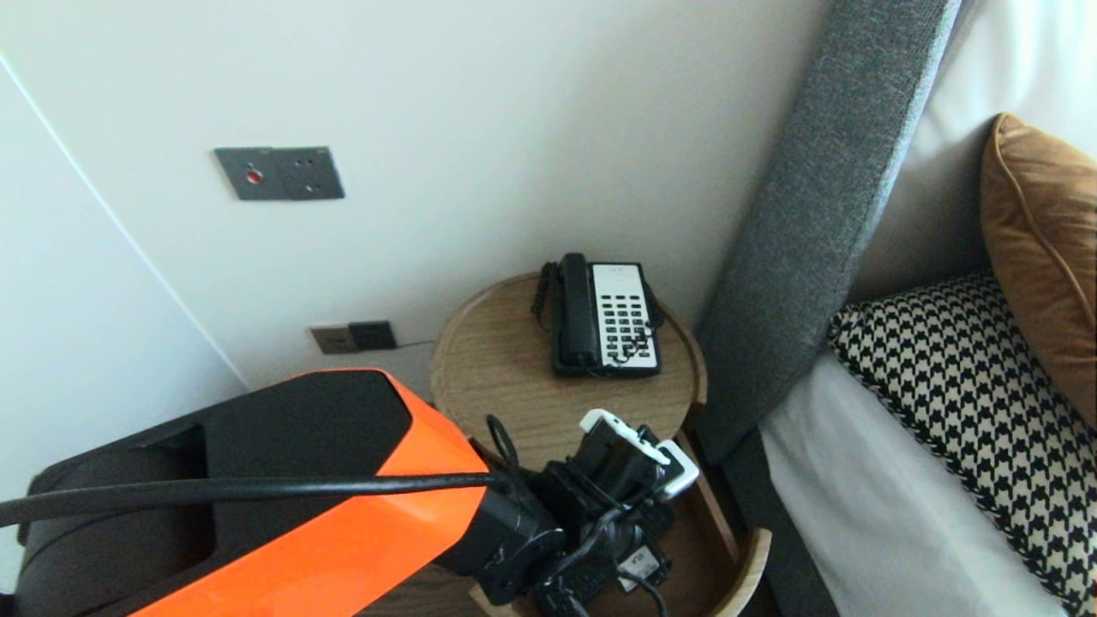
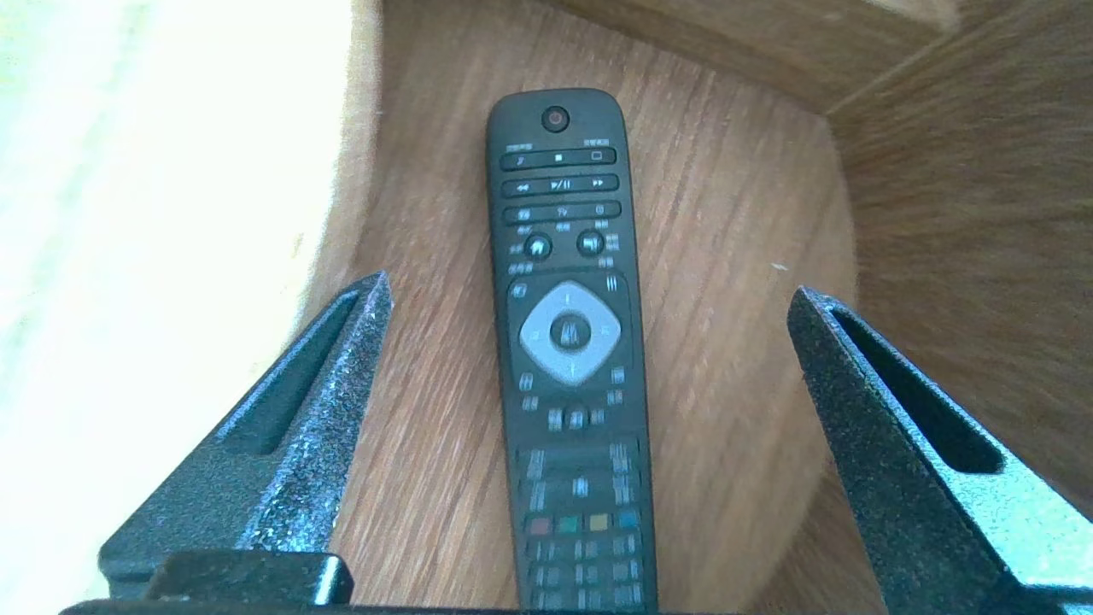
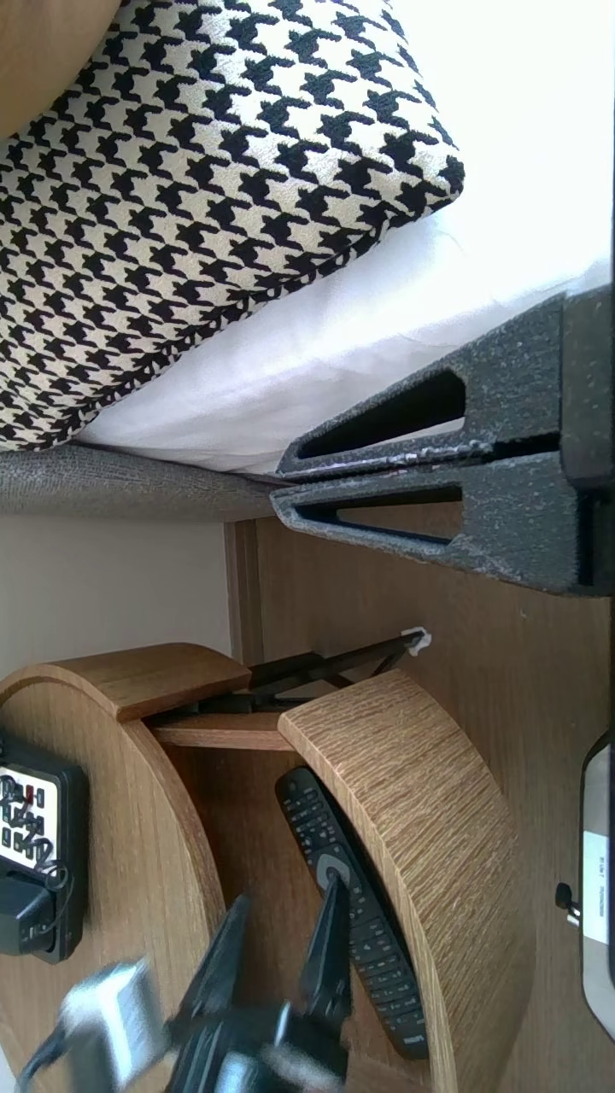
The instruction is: Put the remote controls on the table in the drawer one by one, then close the nightstand drawer
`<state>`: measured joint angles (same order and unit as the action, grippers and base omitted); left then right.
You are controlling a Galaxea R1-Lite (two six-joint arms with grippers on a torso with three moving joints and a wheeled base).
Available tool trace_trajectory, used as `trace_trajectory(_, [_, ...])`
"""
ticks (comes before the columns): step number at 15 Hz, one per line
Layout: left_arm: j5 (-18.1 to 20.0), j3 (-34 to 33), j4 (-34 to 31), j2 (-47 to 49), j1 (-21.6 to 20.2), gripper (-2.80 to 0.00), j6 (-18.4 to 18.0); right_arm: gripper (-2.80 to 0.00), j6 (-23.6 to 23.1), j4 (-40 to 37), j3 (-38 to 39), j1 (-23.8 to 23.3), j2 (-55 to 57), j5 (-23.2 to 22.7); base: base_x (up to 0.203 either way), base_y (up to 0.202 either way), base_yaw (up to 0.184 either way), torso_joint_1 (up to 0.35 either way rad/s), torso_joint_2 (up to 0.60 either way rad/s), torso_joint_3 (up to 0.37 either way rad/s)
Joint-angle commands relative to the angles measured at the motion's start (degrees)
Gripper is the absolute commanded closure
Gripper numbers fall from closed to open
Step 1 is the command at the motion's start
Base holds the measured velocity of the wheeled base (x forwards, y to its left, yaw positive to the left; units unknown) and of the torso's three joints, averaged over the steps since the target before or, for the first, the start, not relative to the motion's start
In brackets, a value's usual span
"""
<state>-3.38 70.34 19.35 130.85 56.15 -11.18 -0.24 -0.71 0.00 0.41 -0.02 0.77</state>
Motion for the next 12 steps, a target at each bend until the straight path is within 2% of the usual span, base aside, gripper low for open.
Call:
trace_trajectory(1, [-0.1, -2.5, 0.2, -4.9, 0.2, -2.80, 0.1, 0.00, 0.0, 0.0, 0.0, 0.0, -0.1, 0.0, 0.000, 0.000, 0.000, 0.000, 0.00, 0.000])
trace_trajectory(4, [-0.1, -5.8, 0.3, -9.9, 0.2, -2.80, 0.5, 0.00, 0.0, 0.0, 0.0, 0.0, -0.1, 0.0, 0.000, 0.000, 0.000, 0.000, 0.00, 0.000])
trace_trajectory(5, [-0.2, -7.1, 0.3, -11.9, 0.2, 0.00, 0.7, 0.00, 0.0, 0.0, 0.0, 0.0, -0.1, 0.0, 0.000, 0.000, 0.000, 0.000, 0.00, 0.000])
trace_trajectory(9, [-1.8, -12.4, -1.4, -20.7, -0.3, 0.00, 4.5, 0.00, 0.0, 0.0, 0.0, 0.0, -0.1, 0.0, 0.000, 0.000, 0.000, 0.000, 0.00, 0.000])
trace_trajectory(12, [-8.1, -17.2, -5.7, -26.7, -0.5, 0.00, 12.7, 0.00, 0.0, 0.0, 0.0, 0.0, -0.1, 0.0, 0.000, 0.000, 0.000, 0.000, 0.00, 0.000])
